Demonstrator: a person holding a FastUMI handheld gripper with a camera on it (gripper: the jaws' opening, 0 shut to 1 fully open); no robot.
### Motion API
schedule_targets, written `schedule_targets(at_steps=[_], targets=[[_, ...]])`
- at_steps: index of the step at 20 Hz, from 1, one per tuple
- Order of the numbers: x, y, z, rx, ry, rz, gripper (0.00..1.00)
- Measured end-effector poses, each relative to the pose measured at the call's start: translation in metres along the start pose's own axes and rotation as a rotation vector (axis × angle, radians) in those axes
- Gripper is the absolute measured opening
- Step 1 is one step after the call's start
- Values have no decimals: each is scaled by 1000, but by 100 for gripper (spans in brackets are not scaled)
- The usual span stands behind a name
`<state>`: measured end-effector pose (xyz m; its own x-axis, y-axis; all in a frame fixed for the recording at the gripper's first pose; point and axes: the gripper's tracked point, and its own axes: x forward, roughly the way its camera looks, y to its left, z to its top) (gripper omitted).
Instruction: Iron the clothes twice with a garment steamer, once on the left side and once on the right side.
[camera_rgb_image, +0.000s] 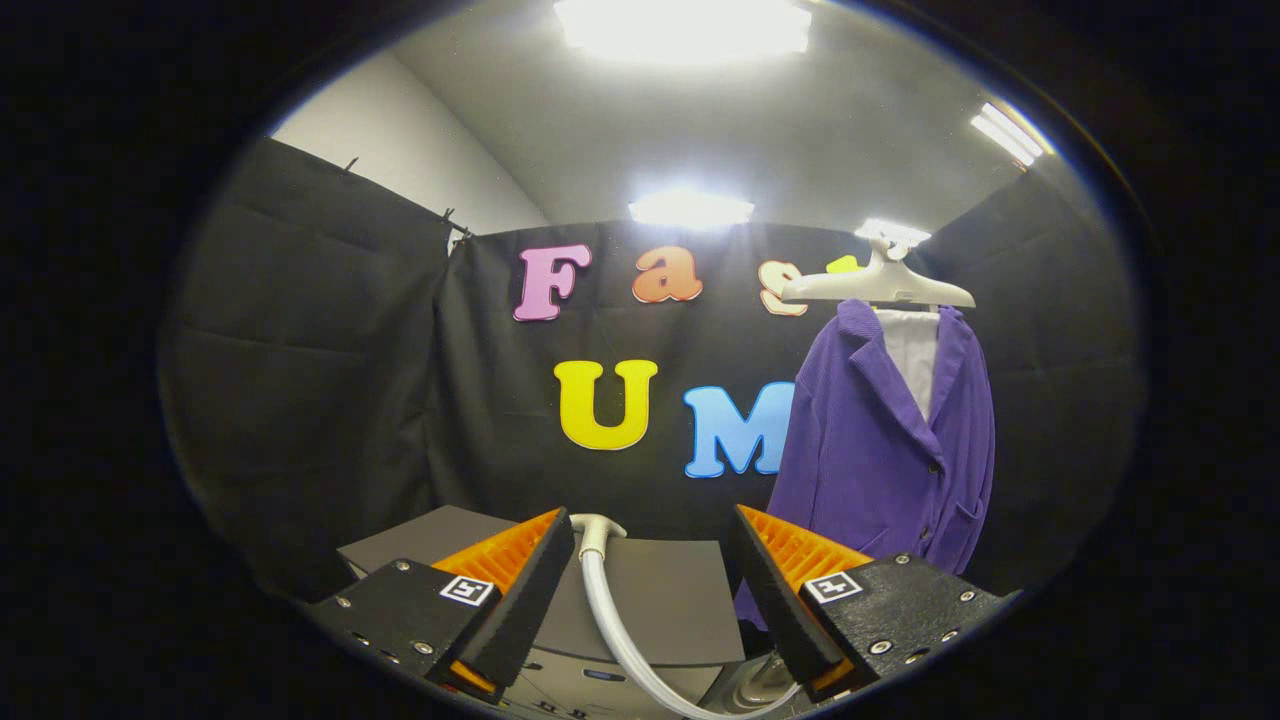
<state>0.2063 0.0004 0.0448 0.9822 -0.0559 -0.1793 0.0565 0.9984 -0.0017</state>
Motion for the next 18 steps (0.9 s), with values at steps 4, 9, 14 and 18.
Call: schedule_targets(at_steps=[4, 9, 14, 18], targets=[[64, 17, -3, 15, 68, -15, 96], [143, 42, -18, 28, 174, -35, 96], [214, 63, -56, 55, 314, -39, 97], [251, 66, -97, 68, 450, -71, 97]])
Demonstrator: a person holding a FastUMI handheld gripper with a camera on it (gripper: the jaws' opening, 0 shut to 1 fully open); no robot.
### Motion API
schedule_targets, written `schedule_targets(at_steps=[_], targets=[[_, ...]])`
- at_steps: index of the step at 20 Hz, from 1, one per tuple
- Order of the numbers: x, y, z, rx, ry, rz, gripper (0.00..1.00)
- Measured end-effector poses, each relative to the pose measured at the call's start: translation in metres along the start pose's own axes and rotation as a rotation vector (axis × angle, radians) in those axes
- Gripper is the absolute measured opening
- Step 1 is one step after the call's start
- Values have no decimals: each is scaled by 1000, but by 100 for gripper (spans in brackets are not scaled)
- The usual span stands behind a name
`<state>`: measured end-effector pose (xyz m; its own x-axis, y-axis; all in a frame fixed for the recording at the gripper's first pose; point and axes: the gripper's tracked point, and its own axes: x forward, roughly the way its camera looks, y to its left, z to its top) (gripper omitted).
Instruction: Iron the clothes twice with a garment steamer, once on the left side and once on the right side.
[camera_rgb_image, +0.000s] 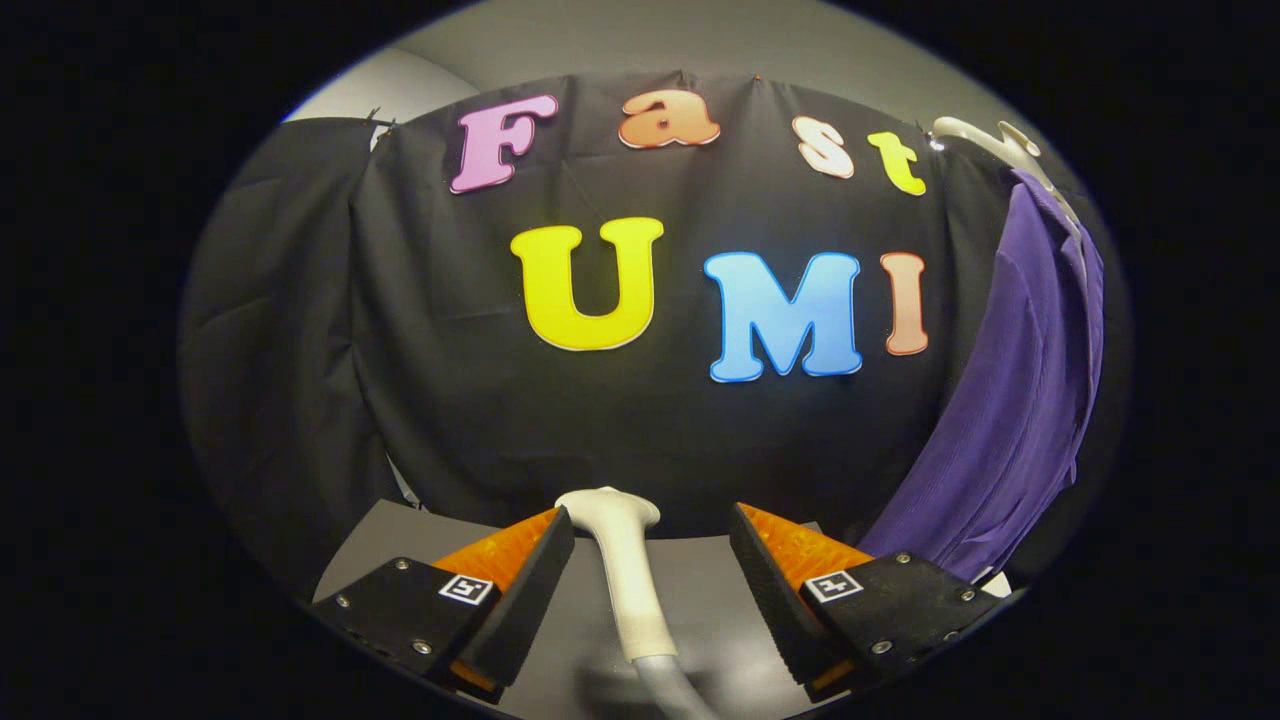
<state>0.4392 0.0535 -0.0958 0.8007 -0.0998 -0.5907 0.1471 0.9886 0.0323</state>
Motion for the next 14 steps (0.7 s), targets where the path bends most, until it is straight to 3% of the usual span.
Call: schedule_targets(at_steps=[4, 8, 14], targets=[[42, 17, -22, -5, 124, 14, 97], [61, 14, -49, -56, 226, -32, 94], [74, 12, -72, -33, 295, -27, 80]])
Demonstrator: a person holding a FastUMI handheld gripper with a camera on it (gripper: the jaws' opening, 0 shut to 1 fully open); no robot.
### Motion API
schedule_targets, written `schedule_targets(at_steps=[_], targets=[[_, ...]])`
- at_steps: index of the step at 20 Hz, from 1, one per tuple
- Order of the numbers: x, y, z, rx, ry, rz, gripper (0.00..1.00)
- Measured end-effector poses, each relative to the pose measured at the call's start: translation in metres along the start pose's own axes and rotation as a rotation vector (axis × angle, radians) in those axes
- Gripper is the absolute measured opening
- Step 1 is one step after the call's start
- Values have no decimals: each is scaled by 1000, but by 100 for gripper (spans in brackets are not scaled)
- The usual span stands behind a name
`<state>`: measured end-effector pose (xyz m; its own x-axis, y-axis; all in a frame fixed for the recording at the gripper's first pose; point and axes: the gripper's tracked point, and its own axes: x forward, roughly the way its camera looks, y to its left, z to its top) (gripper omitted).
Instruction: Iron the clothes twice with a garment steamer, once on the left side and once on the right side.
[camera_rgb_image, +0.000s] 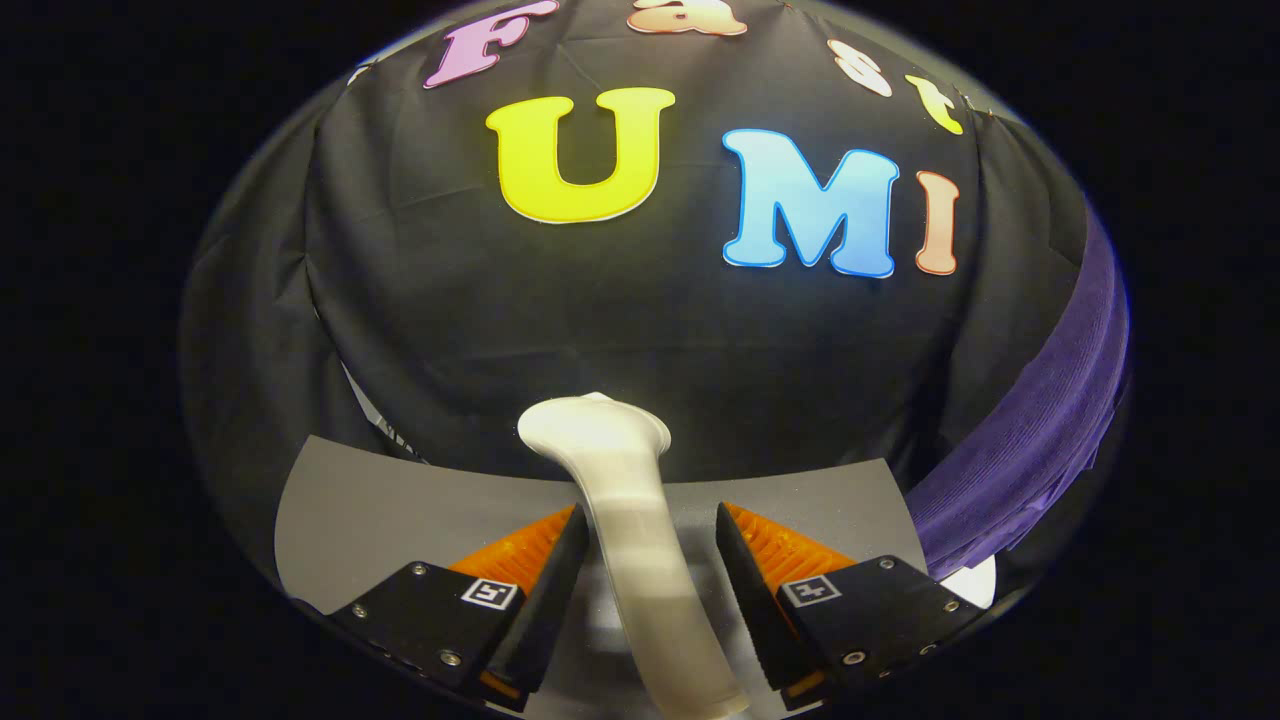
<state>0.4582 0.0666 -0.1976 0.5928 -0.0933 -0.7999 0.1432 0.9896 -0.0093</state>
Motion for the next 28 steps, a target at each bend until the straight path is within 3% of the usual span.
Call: schedule_targets(at_steps=[5, 10, 20, 28], targets=[[2, 6, -9, -10, 21, 24, 55], [-17, 3, -4, -12, -57, 29, 41], [-160, -16, 3, 0, -445, 97, 39], [-275, -63, -47, 20, -659, 113, 39]])
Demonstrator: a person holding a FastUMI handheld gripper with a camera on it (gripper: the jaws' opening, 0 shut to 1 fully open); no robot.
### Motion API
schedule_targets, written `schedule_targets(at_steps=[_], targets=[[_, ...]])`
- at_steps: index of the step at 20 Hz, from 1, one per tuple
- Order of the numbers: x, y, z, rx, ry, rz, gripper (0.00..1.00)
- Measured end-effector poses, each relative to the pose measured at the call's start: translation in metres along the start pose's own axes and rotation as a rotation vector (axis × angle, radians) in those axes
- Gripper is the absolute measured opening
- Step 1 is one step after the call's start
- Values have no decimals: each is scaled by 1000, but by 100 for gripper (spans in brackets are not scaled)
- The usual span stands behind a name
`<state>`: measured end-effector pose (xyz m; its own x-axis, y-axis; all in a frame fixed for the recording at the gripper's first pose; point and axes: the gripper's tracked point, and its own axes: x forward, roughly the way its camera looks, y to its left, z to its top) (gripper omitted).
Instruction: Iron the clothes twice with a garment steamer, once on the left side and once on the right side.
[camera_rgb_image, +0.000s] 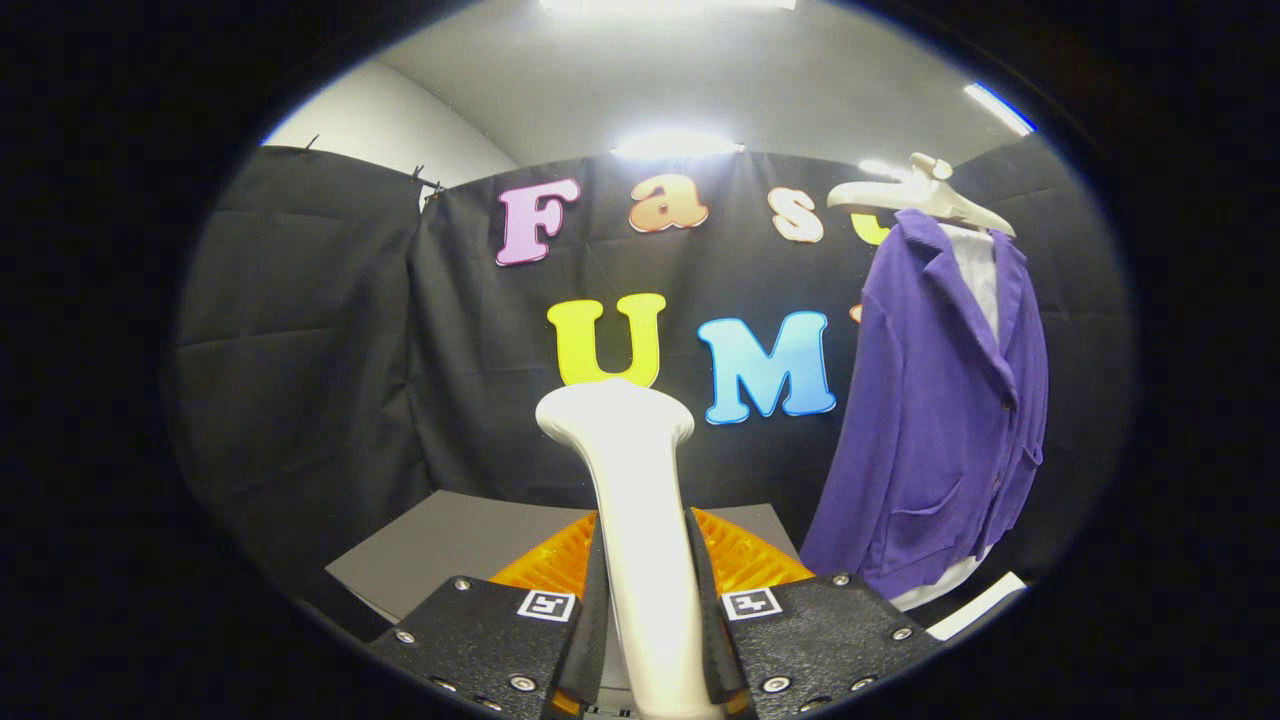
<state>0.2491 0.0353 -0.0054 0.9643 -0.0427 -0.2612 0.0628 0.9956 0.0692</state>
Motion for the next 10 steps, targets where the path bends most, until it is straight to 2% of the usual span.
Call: schedule_targets(at_steps=[6, 10], targets=[[-68, -36, 1, -6, -132, 20, 39], [-90, -64, 22, 6, -224, -20, 39]])
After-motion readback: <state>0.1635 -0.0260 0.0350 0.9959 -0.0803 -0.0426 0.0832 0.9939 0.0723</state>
